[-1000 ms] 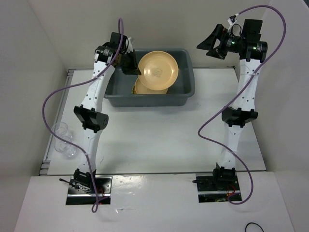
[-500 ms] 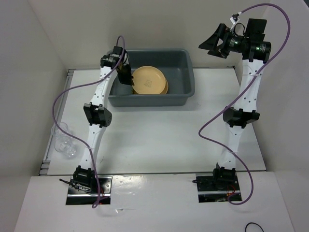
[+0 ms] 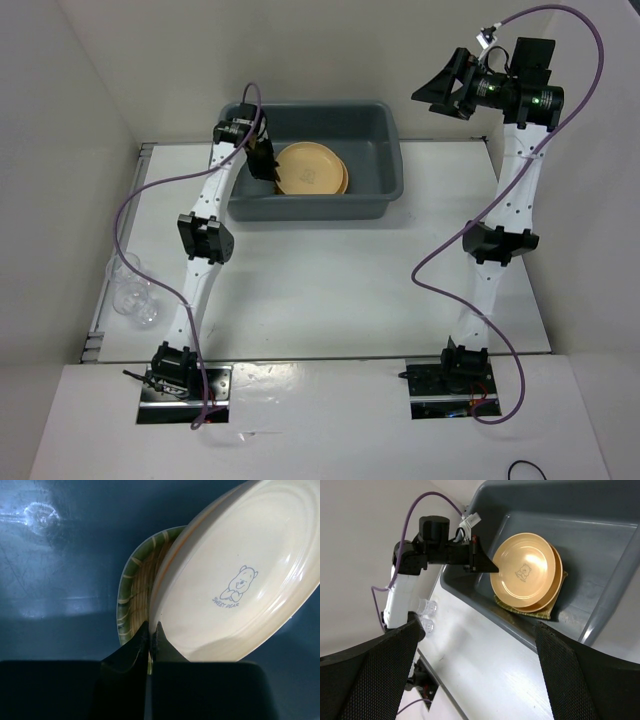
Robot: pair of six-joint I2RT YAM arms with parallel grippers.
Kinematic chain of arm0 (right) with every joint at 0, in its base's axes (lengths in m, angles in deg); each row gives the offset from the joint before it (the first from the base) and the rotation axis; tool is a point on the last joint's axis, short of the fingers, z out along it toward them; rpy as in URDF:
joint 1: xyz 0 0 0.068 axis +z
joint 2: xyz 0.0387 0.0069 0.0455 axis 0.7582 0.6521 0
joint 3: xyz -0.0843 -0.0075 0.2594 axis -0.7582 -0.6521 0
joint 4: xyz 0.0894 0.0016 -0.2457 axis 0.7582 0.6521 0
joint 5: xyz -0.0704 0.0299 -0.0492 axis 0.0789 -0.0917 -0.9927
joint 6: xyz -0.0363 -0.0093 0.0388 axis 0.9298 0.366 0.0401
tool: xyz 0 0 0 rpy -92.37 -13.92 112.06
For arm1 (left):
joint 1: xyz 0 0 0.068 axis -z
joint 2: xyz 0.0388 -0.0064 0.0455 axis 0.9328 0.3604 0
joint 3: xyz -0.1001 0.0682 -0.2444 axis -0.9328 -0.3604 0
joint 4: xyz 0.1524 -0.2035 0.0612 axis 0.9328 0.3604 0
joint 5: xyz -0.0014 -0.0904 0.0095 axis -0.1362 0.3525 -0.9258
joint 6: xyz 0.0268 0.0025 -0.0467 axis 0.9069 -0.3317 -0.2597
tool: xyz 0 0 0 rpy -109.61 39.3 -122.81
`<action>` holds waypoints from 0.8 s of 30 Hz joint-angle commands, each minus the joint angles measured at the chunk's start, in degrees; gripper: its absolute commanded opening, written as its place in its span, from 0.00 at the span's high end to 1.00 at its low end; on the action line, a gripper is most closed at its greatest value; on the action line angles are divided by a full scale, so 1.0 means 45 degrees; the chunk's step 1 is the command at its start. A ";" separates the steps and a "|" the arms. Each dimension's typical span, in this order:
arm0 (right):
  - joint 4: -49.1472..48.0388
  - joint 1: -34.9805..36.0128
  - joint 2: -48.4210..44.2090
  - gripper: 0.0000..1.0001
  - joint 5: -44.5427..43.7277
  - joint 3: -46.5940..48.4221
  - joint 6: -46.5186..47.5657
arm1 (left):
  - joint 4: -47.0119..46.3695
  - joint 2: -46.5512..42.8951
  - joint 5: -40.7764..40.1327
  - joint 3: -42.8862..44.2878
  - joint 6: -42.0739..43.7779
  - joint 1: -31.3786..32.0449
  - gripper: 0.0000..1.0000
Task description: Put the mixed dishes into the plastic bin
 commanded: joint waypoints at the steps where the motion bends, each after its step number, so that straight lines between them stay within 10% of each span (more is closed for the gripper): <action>1: 0.0094 -0.0086 -0.0784 0.01 0.0320 0.0232 0.0138 | -0.0536 0.0240 0.0540 0.0572 -0.0403 -0.0082 0.97; 12: 0.0094 -0.0086 -0.0531 0.01 0.0554 0.0232 0.0138 | -0.0654 0.0357 0.1320 0.0572 -0.0520 0.0035 0.79; 18: 0.0094 -0.0086 -0.0530 0.01 0.0554 0.0232 0.0138 | -0.0654 0.0182 0.1909 0.0572 -0.0384 0.0035 0.11; 24: 0.0094 -0.0086 -0.0530 0.01 0.0671 0.0232 0.0138 | 0.0417 -0.2099 -0.0115 0.0572 0.0240 0.0035 0.00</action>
